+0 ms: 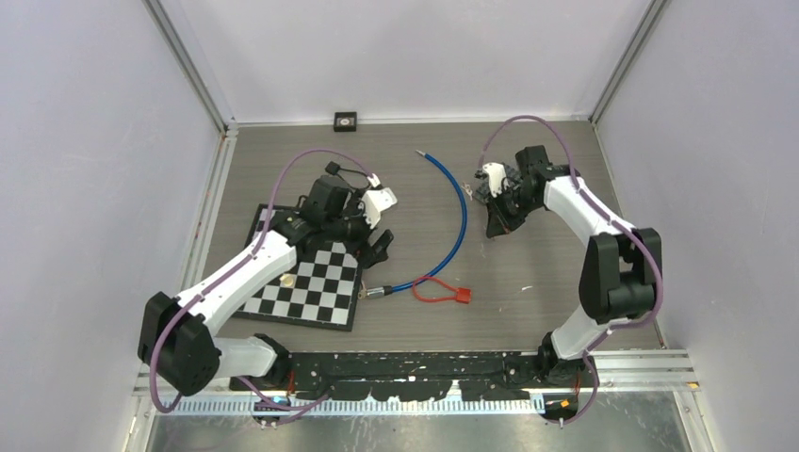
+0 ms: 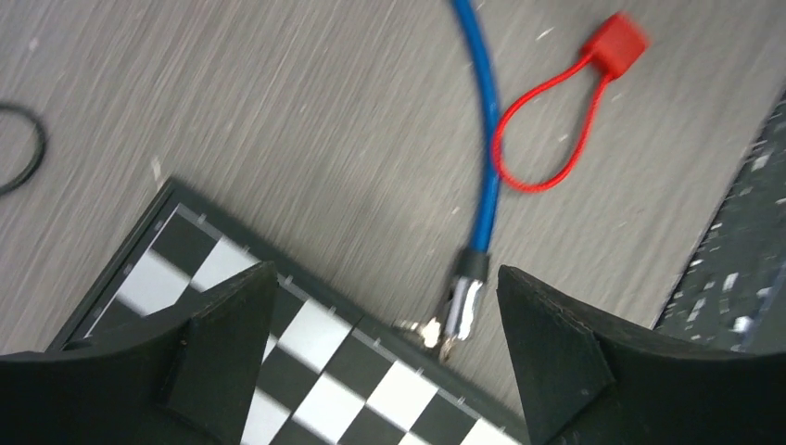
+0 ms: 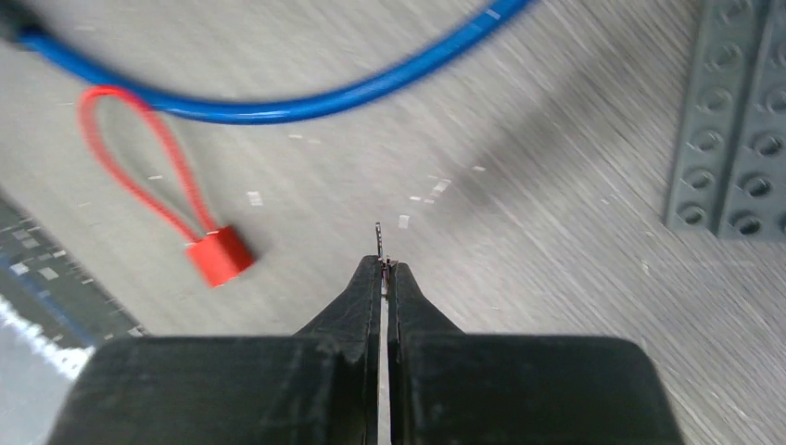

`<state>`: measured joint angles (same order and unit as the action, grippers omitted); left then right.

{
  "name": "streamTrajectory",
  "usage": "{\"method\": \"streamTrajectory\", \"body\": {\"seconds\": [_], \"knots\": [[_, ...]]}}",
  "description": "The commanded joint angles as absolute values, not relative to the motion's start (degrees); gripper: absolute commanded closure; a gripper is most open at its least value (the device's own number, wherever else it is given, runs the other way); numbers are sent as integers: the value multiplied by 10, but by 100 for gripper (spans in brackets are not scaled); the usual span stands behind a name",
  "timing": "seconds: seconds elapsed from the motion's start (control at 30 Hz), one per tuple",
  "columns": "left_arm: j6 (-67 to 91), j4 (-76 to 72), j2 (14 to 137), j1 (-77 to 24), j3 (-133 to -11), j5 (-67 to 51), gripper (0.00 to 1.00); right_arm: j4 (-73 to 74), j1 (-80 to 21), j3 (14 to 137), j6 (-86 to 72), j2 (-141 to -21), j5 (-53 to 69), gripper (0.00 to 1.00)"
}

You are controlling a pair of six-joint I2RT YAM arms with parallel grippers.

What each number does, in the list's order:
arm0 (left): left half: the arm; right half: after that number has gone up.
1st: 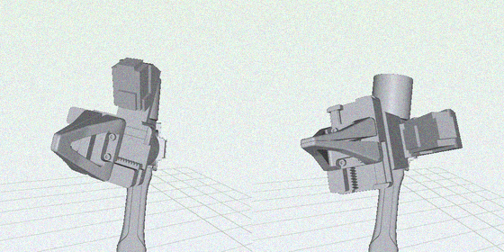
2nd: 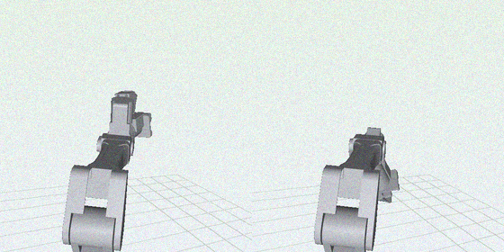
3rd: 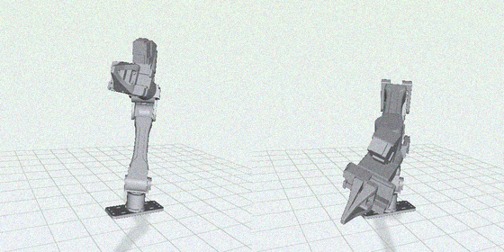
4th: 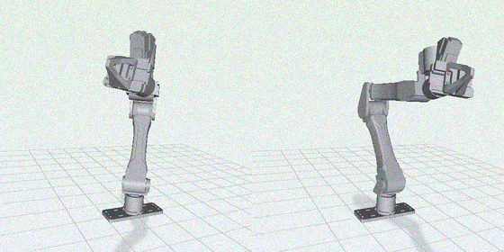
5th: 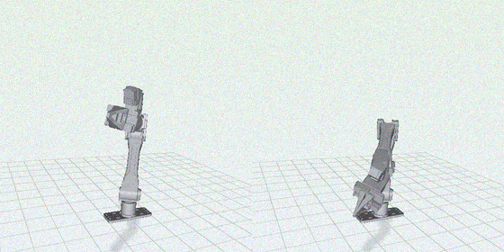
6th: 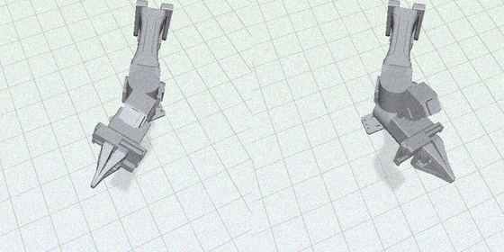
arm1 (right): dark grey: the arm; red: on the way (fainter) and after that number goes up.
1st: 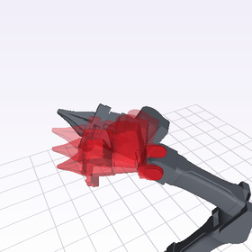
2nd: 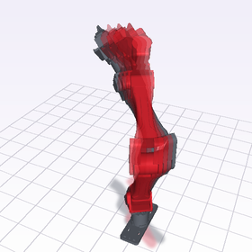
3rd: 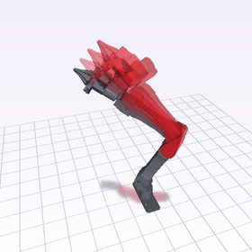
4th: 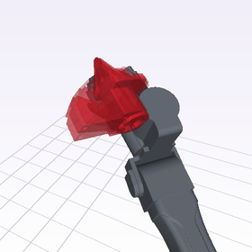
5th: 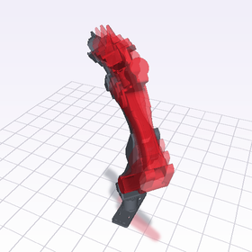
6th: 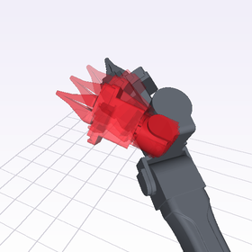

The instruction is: Unlock with the key

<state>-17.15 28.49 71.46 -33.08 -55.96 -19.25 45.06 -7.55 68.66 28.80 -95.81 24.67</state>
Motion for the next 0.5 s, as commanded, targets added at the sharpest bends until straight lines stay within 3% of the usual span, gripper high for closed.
{"method": "streamTrajectory", "body": {"seconds": [0.0, 0.17, 0.47], "knots": [[-109, 182, 745, -328, -605, -370, 12, 522, -98, 724, 328, -886, 425, 100], [-11, 97, 780, -329, -654, -493, 19, 548, -178, 761, 336, -872, 471, 100], [63, 62, 812, -329, -677, -540, 18, 552, -261, 809, 315, -895, 513, 100]]}}
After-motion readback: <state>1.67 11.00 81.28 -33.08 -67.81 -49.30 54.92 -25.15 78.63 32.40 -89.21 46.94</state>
